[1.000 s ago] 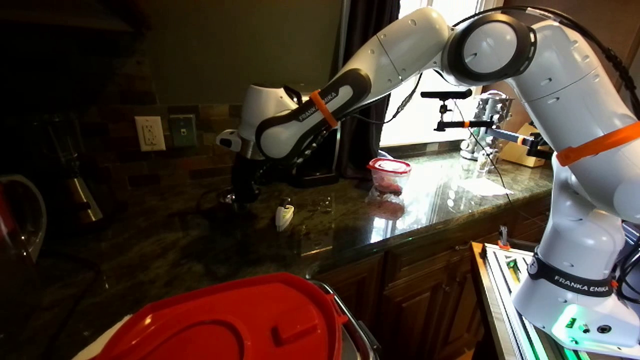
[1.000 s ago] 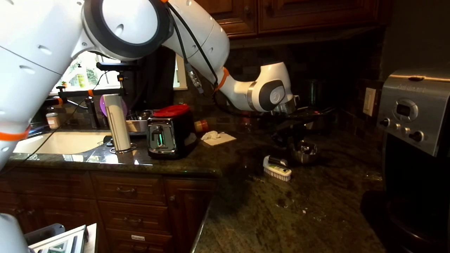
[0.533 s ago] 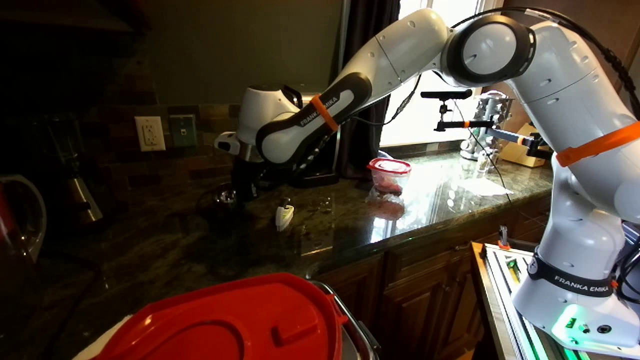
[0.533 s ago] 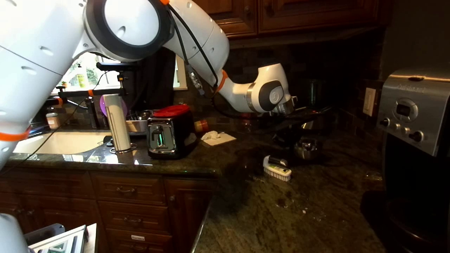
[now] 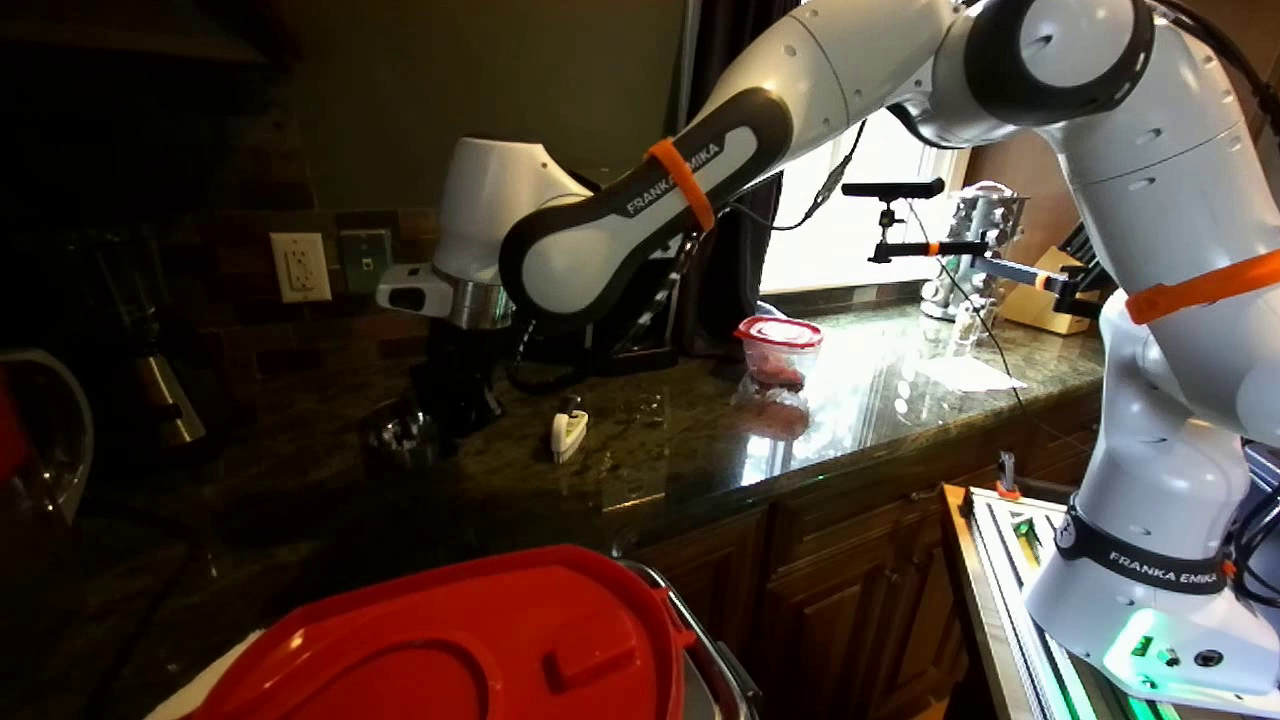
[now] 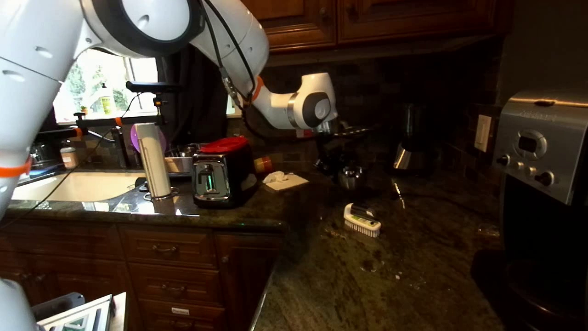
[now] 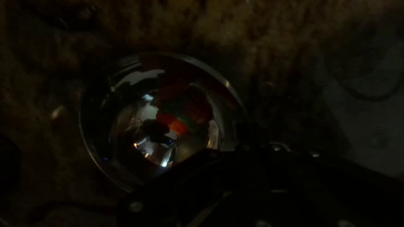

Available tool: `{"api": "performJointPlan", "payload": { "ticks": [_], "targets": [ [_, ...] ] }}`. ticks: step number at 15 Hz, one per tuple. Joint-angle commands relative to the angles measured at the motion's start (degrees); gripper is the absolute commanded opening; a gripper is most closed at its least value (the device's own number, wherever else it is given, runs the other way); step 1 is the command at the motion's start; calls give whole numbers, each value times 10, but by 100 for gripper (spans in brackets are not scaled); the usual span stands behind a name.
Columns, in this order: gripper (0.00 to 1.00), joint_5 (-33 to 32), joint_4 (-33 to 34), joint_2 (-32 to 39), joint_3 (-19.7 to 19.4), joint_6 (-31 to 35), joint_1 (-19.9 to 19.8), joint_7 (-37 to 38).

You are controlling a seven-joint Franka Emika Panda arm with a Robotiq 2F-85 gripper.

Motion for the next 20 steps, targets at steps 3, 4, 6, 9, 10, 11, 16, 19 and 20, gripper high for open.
{"api": "performJointPlan", "payload": {
  "ticks": [3,4,6,9,10,11,16,19,20],
  "targets": [
    [1,19,-45,-59,40,-105,24,-110],
    [1,20,-40,-57,45,-114,30,-133],
    [1,25,-33,-45,52,-89,40,-164],
    [1,32,-24,-30,54,-90,53,-198],
    [1,36,-22,-26,53,-91,55,-206],
    [1,39,-20,-22,52,-91,57,-213],
    [30,57,-16,-6,51,-73,51,-252],
    [51,81,-24,-29,50,-92,45,-255],
    [58,94,-31,-39,50,-89,38,-256]
  ]
}}
